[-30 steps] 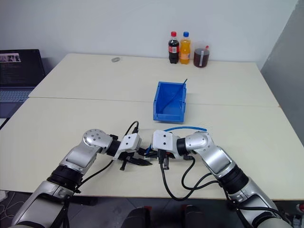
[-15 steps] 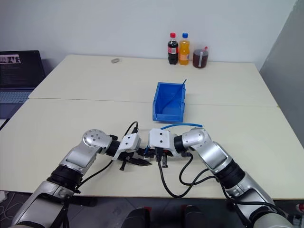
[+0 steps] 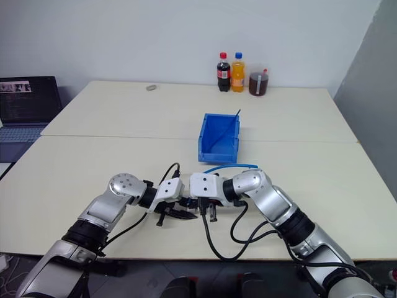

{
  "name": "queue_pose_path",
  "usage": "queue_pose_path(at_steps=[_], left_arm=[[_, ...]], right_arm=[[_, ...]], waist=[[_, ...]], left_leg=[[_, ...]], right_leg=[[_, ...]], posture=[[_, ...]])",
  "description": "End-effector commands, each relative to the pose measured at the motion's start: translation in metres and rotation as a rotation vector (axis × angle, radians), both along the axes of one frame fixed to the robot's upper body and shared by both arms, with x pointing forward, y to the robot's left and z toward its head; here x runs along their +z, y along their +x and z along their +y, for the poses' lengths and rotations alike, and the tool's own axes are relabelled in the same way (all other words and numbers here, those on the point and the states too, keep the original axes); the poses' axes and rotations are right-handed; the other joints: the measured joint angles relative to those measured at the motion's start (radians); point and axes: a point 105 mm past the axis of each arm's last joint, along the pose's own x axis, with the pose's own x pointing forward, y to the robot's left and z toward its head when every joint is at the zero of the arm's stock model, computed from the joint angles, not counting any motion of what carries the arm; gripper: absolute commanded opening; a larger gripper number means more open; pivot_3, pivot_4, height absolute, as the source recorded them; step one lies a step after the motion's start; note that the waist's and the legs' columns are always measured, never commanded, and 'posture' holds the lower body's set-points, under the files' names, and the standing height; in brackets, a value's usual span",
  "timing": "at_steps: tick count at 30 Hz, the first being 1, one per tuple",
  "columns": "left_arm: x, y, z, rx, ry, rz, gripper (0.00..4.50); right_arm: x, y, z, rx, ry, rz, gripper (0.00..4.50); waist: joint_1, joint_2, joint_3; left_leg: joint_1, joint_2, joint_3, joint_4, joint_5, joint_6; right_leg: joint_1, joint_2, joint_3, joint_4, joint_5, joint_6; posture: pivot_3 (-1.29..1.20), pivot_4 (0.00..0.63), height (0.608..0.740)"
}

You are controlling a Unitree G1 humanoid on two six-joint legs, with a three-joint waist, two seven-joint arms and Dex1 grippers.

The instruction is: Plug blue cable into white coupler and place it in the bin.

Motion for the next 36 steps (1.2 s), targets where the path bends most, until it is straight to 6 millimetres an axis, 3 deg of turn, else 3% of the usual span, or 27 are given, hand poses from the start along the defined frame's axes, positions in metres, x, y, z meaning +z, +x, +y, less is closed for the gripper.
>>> queue_pose_path(at_steps=[1,14,17,26,36], left_arm=[[-0.001,-0.007,-0.009,-0.043,-0.013,0.011,0.96],[-0.001,-0.009,-0.008,-0.041,-0.019,0.015,0.96],[-0.001,-0.008,-0.009,-0.042,-0.02,0.012,0.96],[-0.002,-0.009,-0.01,-0.047,-0.021,0.003,0.93],[-0.003,-0.011,-0.007,-0.063,-0.01,-0.01,0.9]], right_arm=[[-0.069,-0.023,-0.009,0.013,-0.187,0.182,0.08],[-0.086,-0.033,-0.002,0.11,-0.212,0.209,0.08],[-0.093,-0.035,-0.004,0.132,-0.242,0.216,0.08],[-0.112,-0.044,-0.013,0.177,-0.318,0.247,0.08],[-0.109,-0.035,-0.015,0.15,-0.288,0.31,0.08]], waist=[[-0.002,0.0,-0.003],[-0.023,0.001,-0.016],[-0.023,0.002,-0.017],[-0.023,0.005,-0.022],[-0.023,0.008,-0.027]], left_leg=[[0.0,0.0,0.0,0.0,0.0,0.0],[0.008,0.0,0.0,-0.006,-0.001,0.001],[0.015,0.0,0.002,-0.013,0.0,0.001],[0.016,0.0,0.002,-0.016,-0.001,0.0],[0.019,0.0,0.002,-0.017,-0.001,0.0]], right_leg=[[0.0,0.0,0.0,0.0,0.0,0.0],[0.005,0.0,0.002,0.0,-0.002,-0.003],[0.006,0.0,0.003,-0.001,-0.003,-0.004],[0.006,0.001,0.003,-0.001,-0.005,-0.005],[0.005,0.0,0.003,-0.002,-0.008,-0.007]], posture=[[0.0,0.15,0.74],[0.0,0.15,0.74],[0.0,0.15,0.74],[0.0,0.15,0.74],[0.0,0.15,0.74]])
